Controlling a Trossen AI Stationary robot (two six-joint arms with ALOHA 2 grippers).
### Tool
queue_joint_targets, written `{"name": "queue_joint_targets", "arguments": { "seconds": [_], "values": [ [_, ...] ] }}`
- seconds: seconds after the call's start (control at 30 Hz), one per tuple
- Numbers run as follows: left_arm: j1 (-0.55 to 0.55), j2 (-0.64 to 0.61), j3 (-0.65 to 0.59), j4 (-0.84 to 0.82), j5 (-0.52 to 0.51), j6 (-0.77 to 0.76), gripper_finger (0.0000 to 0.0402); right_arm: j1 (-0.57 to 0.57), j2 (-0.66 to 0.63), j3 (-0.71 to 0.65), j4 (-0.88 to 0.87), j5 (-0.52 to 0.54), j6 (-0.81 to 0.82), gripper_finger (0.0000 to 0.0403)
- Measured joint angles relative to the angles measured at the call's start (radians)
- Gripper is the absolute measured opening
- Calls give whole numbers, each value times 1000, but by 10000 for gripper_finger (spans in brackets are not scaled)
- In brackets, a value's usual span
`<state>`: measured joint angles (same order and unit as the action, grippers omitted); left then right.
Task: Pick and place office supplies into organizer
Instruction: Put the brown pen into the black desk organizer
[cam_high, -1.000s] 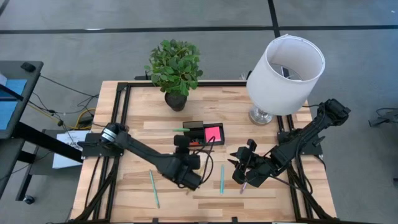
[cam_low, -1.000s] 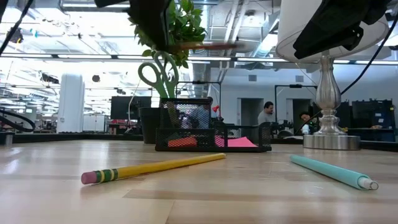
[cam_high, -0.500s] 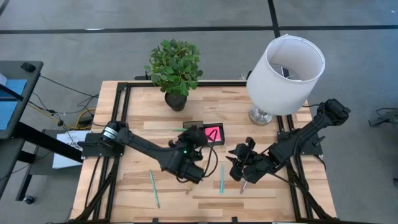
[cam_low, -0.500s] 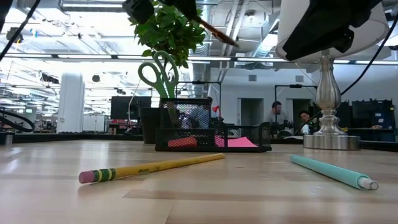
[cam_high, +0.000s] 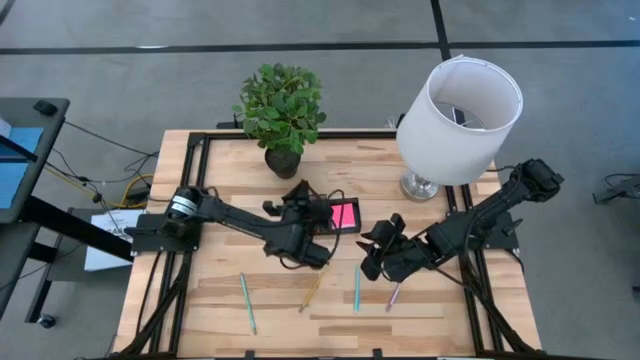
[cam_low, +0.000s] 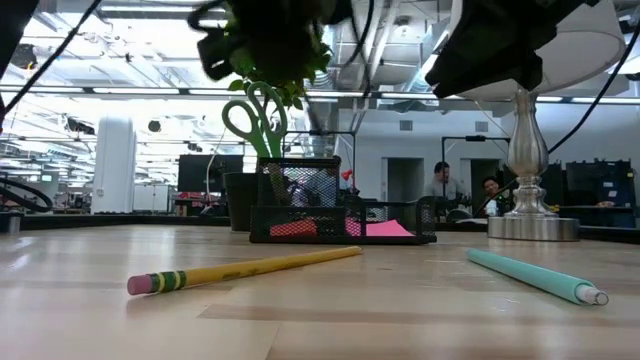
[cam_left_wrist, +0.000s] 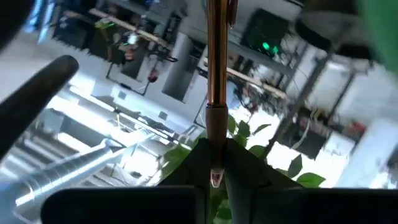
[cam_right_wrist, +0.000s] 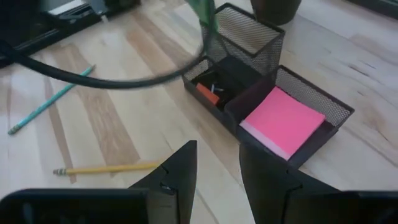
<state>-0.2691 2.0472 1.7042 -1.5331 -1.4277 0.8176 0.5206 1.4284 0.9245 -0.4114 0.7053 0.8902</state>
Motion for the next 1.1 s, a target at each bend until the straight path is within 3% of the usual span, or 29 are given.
{"name": "queue_joint_targets", "arguments": {
  "seconds": [0.1, 0.53, 0.77, 0.93, 1.1],
  "values": [
    [16, 0, -46, 2, -33, 24, 13, -18, 0, 0, 7, 0, 0, 113],
    [34, -5, -153, 48, 9, -42, 14, -95, 0, 0, 6, 1, 0, 113],
    [35, 2, -166, 157, -49, -65, 41, -132, 0, 0, 6, 1, 0, 113],
    [27, -5, -163, 227, 21, -39, 59, -155, 0, 0, 6, 1, 0, 113],
    [4, -3, -164, 250, -2, -28, 62, -174, 0, 0, 6, 1, 0, 113]
  ]
}}
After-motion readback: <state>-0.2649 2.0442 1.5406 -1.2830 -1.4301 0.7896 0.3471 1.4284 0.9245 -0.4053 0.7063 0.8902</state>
